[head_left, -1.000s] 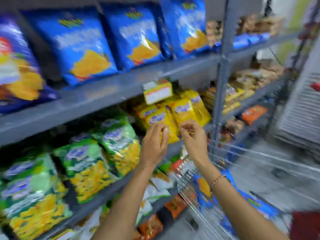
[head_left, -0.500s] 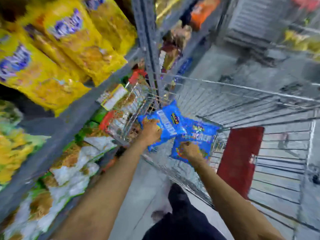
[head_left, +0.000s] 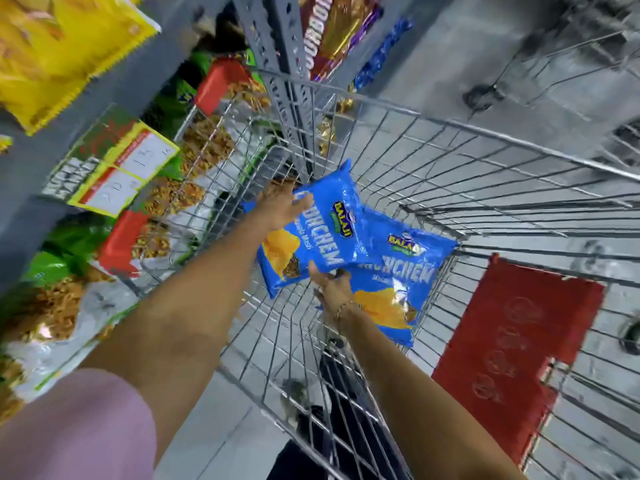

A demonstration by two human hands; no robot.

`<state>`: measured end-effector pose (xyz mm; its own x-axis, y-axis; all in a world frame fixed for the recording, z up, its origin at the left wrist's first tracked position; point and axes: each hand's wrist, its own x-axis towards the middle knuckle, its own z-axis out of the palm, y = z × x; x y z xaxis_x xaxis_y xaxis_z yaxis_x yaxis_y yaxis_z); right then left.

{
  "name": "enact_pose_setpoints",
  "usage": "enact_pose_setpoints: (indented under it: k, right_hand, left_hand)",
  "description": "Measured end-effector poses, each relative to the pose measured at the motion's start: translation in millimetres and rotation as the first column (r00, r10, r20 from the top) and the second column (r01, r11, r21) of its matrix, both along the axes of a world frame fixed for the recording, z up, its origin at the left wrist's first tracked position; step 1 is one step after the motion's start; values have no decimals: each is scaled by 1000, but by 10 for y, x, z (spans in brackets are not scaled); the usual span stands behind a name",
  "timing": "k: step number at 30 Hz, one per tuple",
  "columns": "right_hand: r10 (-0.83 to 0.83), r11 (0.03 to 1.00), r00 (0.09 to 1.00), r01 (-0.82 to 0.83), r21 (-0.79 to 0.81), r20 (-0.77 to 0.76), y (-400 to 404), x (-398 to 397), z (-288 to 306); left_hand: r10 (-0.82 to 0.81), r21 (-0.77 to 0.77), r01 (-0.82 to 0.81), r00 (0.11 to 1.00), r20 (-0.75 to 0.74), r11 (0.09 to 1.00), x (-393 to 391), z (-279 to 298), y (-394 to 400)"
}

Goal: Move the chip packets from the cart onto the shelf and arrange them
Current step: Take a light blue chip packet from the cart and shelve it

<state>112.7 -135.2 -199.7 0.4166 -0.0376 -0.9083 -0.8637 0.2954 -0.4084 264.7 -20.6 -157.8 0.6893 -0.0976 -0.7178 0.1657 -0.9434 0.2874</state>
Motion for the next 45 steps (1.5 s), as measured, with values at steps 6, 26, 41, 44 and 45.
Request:
enact_pose_setpoints:
  k: [6,26,41,44,45]
  right_hand:
    - [-163,984,984,158,78,65,65,37,-20]
    - [137,977,818,-18,-213,559,-740,2,1209]
    - [108,986,180,-148,-82,978,-101,223,4603]
    - [59,972,80,-232,-39,995,236,167,5210]
    - [53,964,46,-264,-39,998,368,156,5410]
  left_hand:
    - [-21,-59,20,999,-28,998,93,-201,160]
    - [329,-543,-302,943,-50,783,-563,1343,320]
    - [756,-821,-197,546,362,535,-1813,4729,1080]
    - [785,-837,-113,432,444,536,-2135,5272,1314]
    - [796,-840,-96,392,461,534,-2226,5432,1423]
